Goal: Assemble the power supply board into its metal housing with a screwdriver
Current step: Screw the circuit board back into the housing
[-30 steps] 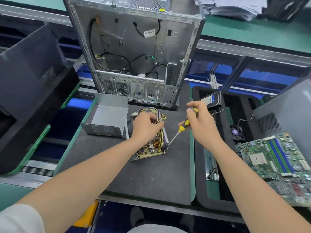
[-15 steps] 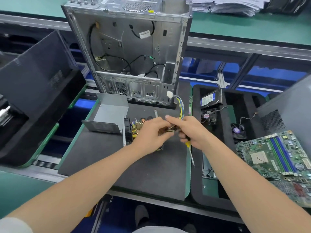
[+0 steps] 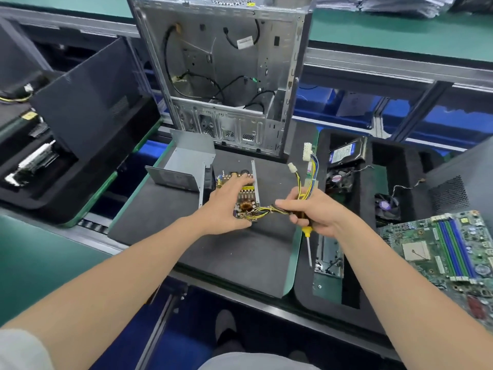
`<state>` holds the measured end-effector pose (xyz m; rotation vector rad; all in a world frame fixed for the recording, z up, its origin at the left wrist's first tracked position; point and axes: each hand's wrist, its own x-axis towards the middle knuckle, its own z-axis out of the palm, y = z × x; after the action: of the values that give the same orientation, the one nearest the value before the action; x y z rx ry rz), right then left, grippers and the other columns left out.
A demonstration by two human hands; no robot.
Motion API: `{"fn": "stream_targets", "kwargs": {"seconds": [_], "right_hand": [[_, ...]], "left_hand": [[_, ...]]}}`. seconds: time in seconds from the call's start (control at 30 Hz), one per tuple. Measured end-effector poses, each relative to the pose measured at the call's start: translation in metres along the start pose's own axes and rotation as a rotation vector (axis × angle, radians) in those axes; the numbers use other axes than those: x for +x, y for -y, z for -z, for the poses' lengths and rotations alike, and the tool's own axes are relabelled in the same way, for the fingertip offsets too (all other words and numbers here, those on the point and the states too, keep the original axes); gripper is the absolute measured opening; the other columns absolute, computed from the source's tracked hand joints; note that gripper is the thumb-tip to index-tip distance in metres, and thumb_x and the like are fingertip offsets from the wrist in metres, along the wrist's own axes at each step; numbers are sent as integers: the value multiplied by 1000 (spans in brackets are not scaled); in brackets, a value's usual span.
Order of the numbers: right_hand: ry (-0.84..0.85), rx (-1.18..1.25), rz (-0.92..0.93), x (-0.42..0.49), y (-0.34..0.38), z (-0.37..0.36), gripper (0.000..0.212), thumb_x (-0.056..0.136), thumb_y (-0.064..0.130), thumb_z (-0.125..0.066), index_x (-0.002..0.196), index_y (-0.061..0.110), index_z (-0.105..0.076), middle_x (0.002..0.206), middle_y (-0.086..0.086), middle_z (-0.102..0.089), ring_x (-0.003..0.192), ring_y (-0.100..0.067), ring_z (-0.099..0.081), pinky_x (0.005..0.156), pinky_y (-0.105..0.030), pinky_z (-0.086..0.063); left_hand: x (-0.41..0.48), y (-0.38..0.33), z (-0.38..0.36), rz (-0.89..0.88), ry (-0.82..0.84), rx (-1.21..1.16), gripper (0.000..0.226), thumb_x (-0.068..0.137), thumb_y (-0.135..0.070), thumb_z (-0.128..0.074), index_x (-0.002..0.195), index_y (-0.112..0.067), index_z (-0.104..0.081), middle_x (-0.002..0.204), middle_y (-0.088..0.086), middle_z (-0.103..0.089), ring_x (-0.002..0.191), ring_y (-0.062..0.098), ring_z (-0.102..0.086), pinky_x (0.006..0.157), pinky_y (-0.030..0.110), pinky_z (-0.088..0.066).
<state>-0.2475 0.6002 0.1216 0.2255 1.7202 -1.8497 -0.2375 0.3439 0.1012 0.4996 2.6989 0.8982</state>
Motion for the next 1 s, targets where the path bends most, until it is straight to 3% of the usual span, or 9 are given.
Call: {"fn": "stream_targets", "kwargs": {"seconds": [0.07,0.2,0.3,0.4,0.53,0.67,0.77,0.9,1.0], "right_hand": [[40,29,-6,-2,-1,-1,36,76,11,-88,69,16,-53,73,-9,-66,48,-14,-50,35,-19,-29],[129,33,9,-6,-3,-1,39,75,15,-92,69,18,-54,72,-8,-63,50,-16,-52,38,-20,-28],[145,23,39,-7,-3,-6,41,66,31,-99,70,24,-59,76,-8,-65,70,-28,-49,44,-24,-24],[97,77,90,0,-2,-16,42,60,41,-101,69,27,-63,80,-11,-74,86,-33,-42,40,-21,-28],[23,113,120,12,6,-21,45,55,47,-101,68,27,-63,88,-14,-75,73,-26,-45,40,-22,-30],[12,290,74,20,8,-22,35,72,13,-92,99,14,-69,84,-9,-66,58,-13,-49,43,-21,-34],[-32,448,-40,21,5,-13,42,82,-5,-69,122,0,-59,91,-13,-58,61,-19,-48,48,-27,-39],[-116,535,-72,23,4,0,29,81,-5,-46,107,-1,-57,102,-17,-57,71,-27,-56,64,-36,-41],[-205,487,-81,30,2,3,27,85,-15,-32,94,2,-52,94,-16,-60,73,-30,-61,64,-35,-38]], "left_hand": [[0,2,-2,-19,-55,-63,71,76,-36,-87,130,-38,-42,165,-2,-28,157,17,-10,125,55,-14],[-2,8,-11,-90,-67,-77,30,76,-33,-90,94,-34,-66,171,-4,-17,159,13,0,126,55,-12],[-3,8,-13,-83,-157,-191,22,74,-29,-92,81,-36,-73,167,-7,-29,157,8,-11,126,46,-20],[-3,8,-12,-81,-179,-206,30,75,-30,-91,77,-46,-66,164,-11,-33,156,6,-16,125,41,-21],[-1,6,-15,-64,-203,-190,25,79,-36,-88,88,-42,-65,163,-9,-36,155,7,-18,118,32,-28],[1,5,-18,-62,-207,-213,16,85,-31,-83,93,-34,-69,164,-6,-33,157,7,-12,121,31,-18],[1,7,-19,-64,-197,-242,15,88,-26,-80,89,-35,-69,166,-5,-31,157,6,-9,123,34,-13],[3,8,-19,-51,-189,-292,13,90,-24,-79,90,-33,-69,167,-7,-29,157,4,-5,123,34,-11],[9,11,-17,-37,-210,-318,12,90,-21,-78,92,-29,-69,166,-5,-29,157,6,-6,125,37,-13]]}}
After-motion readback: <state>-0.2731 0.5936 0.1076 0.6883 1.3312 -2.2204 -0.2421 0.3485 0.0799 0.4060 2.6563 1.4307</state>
